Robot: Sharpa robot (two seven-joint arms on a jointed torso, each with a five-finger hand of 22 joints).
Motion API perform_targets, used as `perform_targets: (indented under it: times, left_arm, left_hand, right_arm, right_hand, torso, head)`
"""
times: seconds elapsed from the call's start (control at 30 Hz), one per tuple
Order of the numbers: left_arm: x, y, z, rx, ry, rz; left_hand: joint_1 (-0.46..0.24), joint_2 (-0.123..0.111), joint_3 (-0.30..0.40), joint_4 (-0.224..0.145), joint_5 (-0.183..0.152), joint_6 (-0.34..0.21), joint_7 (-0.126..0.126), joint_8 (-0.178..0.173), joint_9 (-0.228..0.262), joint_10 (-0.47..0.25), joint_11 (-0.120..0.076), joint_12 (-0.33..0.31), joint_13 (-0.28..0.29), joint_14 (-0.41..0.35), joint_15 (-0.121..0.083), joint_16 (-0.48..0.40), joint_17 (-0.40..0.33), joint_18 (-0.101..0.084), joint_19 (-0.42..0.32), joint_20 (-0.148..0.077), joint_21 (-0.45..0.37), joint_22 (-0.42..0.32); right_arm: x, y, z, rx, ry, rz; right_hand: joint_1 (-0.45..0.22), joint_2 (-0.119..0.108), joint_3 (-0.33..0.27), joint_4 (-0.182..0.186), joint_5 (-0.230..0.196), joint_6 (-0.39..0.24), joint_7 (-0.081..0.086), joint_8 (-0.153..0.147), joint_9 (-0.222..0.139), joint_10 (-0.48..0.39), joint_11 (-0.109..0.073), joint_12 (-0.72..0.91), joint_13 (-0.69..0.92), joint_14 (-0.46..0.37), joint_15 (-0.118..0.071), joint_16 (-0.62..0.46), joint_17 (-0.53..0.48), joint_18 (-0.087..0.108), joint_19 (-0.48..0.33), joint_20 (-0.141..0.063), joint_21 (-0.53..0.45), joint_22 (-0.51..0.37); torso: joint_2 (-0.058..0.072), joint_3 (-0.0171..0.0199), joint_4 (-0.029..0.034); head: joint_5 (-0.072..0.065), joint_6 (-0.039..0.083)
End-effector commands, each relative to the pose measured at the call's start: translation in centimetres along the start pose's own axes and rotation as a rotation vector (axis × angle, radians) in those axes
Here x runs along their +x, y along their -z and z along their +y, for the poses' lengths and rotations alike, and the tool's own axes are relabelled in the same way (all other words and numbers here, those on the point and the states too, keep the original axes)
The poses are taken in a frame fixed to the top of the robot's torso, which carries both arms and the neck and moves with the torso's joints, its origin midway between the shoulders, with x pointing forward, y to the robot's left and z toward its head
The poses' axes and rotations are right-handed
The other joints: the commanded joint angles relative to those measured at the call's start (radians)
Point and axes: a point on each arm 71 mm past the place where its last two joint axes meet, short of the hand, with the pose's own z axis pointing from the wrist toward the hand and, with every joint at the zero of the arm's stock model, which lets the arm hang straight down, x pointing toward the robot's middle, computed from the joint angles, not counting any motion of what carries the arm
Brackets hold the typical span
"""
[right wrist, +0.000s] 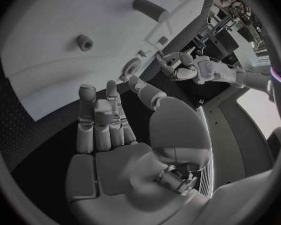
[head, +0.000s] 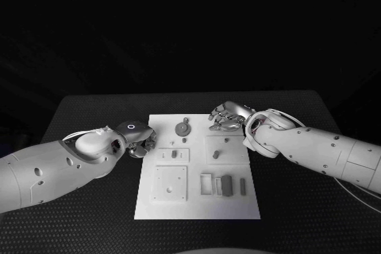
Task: Assemble the parts on the task board
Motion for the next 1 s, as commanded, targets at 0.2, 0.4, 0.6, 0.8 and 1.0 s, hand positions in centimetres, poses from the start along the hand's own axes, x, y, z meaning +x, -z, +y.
perform_targets:
  times: [0.2,0.4,0.6,0.8,1.0]
  left_arm:
    - [0.37,0.09,-0.07,0.000,0.004,0.011]
    - [0.19,0.12,0.00,-0.002,0.007,-0.016]
    - [-0.04,0.18,0.04,-0.002,0.015,-0.049]
    - [-0.18,0.25,0.06,-0.001,0.020,-0.070]
    - [-0.22,0.29,0.06,0.000,0.020,-0.076]
  left_hand:
    - [-0.009,-0.006,0.006,-0.011,0.004,-0.009,-0.002,-0.001,0.000,-0.005,0.001,-0.006,0.001,0.007,0.001,-0.006,0.002,0.052,0.005,0.001,0.006,0.022]
    - [-0.016,-0.031,0.002,-0.017,0.007,-0.019,0.002,-0.005,-0.001,-0.011,0.003,-0.009,0.002,0.008,0.002,-0.007,0.002,0.052,0.006,0.002,0.007,0.022]
    - [-0.024,-0.084,0.001,-0.016,0.008,-0.059,0.020,-0.020,-0.005,-0.040,0.013,-0.024,0.002,0.002,0.012,-0.016,0.000,0.056,0.002,0.010,-0.001,0.019]
    - [-0.025,-0.095,0.002,-0.010,0.008,-0.071,0.026,-0.024,-0.005,-0.047,0.016,-0.026,0.002,0.000,0.015,-0.018,0.000,0.058,0.001,0.013,-0.004,0.018]
    - [-0.021,-0.095,0.005,-0.010,0.012,-0.072,0.026,-0.023,-0.004,-0.048,0.017,-0.026,0.003,0.000,0.015,-0.018,0.000,0.059,0.000,0.014,-0.006,0.018]
  right_arm:
    - [0.05,0.01,0.05,-0.008,0.000,0.003]
    - [0.06,-0.01,0.06,-0.009,-0.001,0.004]
    - [0.05,0.00,0.02,-0.007,-0.001,0.005]
    - [0.06,-0.02,0.00,-0.007,-0.001,0.004]
    - [0.06,-0.02,0.00,-0.008,-0.001,0.004]
  right_hand:
    - [-0.007,0.000,0.000,0.004,0.001,0.000,0.005,0.005,-0.002,-0.001,0.007,0.005,0.001,-0.006,0.000,-0.005,-0.001,0.059,-0.001,-0.008,-0.004,0.019]
    - [-0.007,0.000,0.000,0.004,0.001,0.000,0.005,0.005,-0.002,-0.001,0.007,0.005,0.001,-0.006,0.000,-0.005,-0.001,0.059,-0.001,-0.008,-0.004,0.019]
    - [-0.007,0.000,0.001,0.004,0.001,0.000,0.005,0.005,-0.002,-0.001,0.007,0.005,0.001,-0.006,0.000,-0.005,-0.001,0.059,-0.001,-0.008,-0.004,0.019]
    - [-0.007,-0.001,0.001,0.004,0.001,0.000,0.005,0.005,-0.002,-0.001,0.007,0.005,0.001,-0.006,0.000,-0.005,-0.001,0.059,-0.001,-0.008,-0.004,0.019]
    - [-0.007,-0.001,0.001,0.004,0.001,0.000,0.005,0.005,-0.002,-0.001,0.007,0.005,0.001,-0.006,0.000,-0.005,-0.001,0.059,-0.001,-0.008,-0.004,0.020]
  torso:
    - [0.000,-0.0003,0.0000]
    - [0.000,-0.0007,0.0005]
    - [-0.001,-0.0009,0.0000]
    - [0.000,-0.0005,-0.0002]
    - [0.000,-0.0002,0.0001]
  head:
    - [-0.002,0.000]
    - [-0.003,0.002]
    - [-0.003,0.004]
    - [-0.001,0.001]
    - [-0.001,0.003]
